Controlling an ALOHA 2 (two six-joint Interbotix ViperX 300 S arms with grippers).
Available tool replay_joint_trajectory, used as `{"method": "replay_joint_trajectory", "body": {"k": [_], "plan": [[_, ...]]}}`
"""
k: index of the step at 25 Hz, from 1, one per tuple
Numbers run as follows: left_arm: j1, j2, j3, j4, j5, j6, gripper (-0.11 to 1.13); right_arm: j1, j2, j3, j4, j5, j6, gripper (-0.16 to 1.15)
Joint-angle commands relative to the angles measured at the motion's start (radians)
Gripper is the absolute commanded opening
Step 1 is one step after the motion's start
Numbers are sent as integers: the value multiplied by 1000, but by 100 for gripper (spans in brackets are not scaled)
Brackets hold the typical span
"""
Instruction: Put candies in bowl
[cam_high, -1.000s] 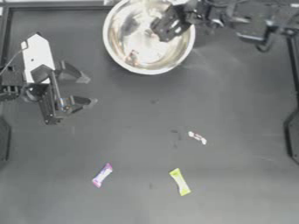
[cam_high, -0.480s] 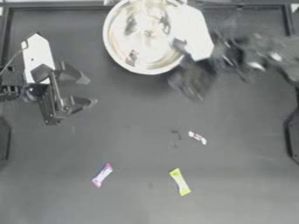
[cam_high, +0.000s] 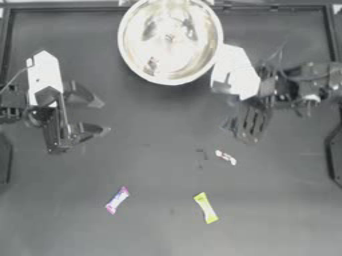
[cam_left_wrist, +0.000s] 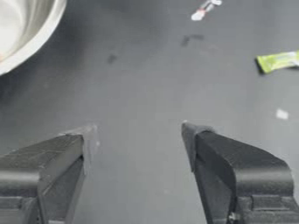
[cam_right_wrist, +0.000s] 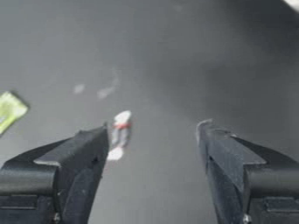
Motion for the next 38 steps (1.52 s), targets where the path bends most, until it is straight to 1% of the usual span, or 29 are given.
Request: {"method": "replay_joint_trajectory", "body": {"k": [1, 3, 6, 10, 15, 20, 27, 30, 35, 38], "plan": [[2, -20, -11, -6, 0, 0, 93, 34, -2, 14, 35, -5, 14, 91], [2, -21, -11, -6, 0, 0, 93, 49, 9, 28, 46, -6, 25, 91], [2, -20, -9, -5, 2, 0, 93, 69, 29, 43, 46, -14, 43, 91], [2, -21, -11, -6, 0, 0, 93, 80, 69, 46, 49, -26, 54, 91], [2, -21, -11, -8, 0, -2, 93, 83, 130, 46, 71, -41, 69, 91], [2, -20, -11, -8, 0, -3, 93, 87, 170, 52, 63, -57, 94, 91], [2, -20, -9, -8, 2, -2, 93, 89, 204, 71, 58, -124, 115, 90], [2, -21, -9, -8, 0, -2, 93, 89, 221, 71, 55, -133, 132, 90], [2, -21, -11, -8, 0, -2, 93, 107, 247, 67, 20, -132, 169, 90], [2, -21, -9, -8, 0, -2, 93, 123, 256, 66, -23, -130, 209, 90]]}}
